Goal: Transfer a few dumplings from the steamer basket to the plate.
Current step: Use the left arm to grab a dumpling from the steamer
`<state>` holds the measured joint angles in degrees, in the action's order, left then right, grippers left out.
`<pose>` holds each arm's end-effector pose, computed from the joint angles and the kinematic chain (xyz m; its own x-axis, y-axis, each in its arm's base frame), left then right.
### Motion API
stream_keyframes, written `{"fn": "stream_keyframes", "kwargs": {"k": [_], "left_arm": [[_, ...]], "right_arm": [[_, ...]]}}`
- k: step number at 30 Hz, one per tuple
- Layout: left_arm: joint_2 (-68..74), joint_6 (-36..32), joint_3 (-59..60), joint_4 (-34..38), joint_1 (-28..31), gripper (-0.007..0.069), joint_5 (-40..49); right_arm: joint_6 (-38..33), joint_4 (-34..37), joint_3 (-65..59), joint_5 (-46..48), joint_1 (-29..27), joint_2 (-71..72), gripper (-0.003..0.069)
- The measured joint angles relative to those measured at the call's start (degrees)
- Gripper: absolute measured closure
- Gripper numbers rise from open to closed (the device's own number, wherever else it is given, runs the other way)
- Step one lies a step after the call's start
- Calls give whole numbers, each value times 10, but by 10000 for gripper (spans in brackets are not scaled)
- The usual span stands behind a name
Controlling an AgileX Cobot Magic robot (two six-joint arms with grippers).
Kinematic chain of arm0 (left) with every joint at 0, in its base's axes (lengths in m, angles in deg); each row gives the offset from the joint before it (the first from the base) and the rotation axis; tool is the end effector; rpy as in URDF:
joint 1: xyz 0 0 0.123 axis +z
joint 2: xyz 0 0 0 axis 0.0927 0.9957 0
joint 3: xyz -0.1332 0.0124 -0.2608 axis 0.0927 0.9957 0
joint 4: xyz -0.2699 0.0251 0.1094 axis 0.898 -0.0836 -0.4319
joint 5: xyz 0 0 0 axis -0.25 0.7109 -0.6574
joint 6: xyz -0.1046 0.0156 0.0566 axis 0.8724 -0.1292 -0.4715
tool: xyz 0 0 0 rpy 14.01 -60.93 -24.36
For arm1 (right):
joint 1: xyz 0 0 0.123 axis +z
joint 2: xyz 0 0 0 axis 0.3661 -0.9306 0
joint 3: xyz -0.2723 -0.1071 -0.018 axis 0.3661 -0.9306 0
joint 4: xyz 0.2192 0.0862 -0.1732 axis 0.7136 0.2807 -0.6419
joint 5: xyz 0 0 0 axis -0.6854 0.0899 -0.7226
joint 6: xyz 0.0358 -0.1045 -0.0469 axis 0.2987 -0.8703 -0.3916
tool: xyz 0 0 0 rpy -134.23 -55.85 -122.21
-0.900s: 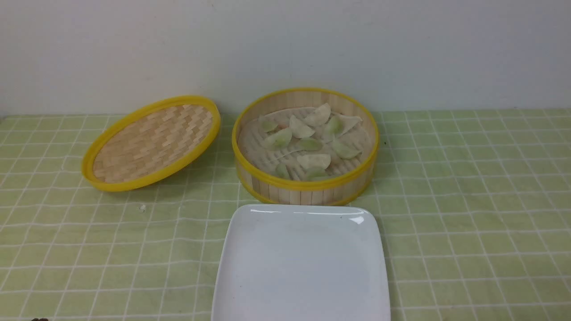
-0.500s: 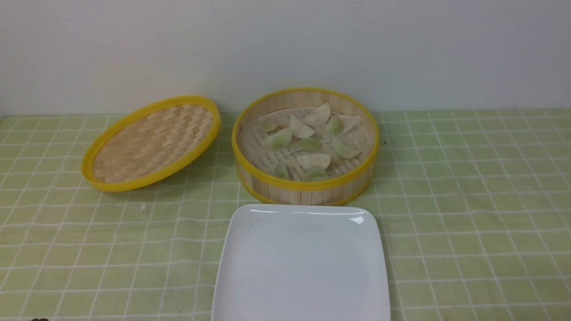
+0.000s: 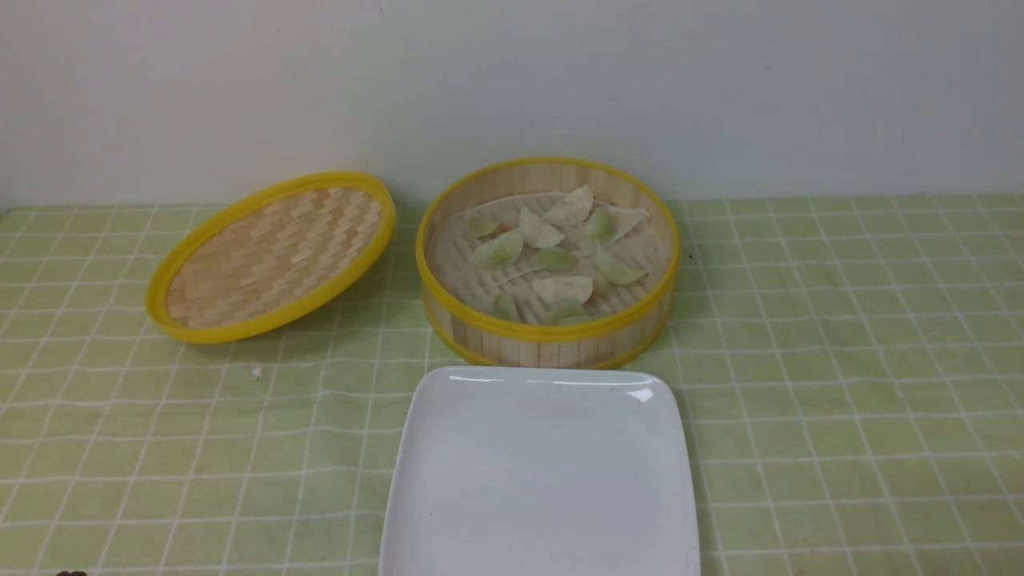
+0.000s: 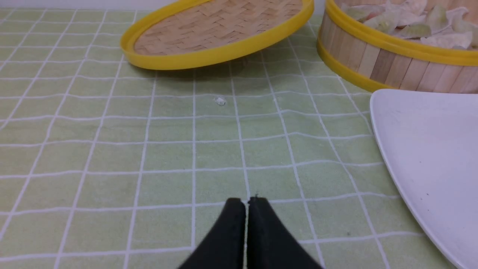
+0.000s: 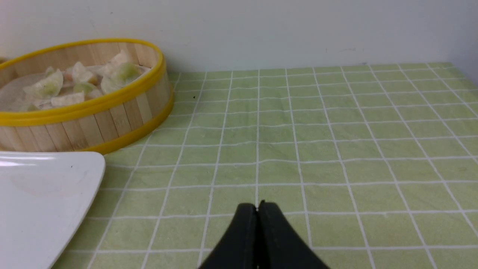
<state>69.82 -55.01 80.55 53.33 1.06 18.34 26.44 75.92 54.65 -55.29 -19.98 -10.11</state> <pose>0.1121 -0.0135 0.1605 -0.3185 -0.0969 -0.9430 0.0770 0.9888 -0.1276 0.1125 0.0072 0.1626 -0.3017 0.0912 -0.9490 -0.0305 0.9940 0.1052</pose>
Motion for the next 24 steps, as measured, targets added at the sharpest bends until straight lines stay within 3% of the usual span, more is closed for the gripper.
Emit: {"fn": "stream_keyframes", "kwargs": {"k": [13,17,19,24], "left_arm": [[0,0,0,3,0,631,-2],[0,17,2,69,0,631,-44],[0,33,2,126,0,631,-86],[0,53,2,298,0,631,-199]], "right_arm": [[0,1,0,0,0,0,673],[1,4,0,-2,0,0,673],[14,37,-2,-19,1,0,673],[103,251,-3,-122,3,0,673]]}}
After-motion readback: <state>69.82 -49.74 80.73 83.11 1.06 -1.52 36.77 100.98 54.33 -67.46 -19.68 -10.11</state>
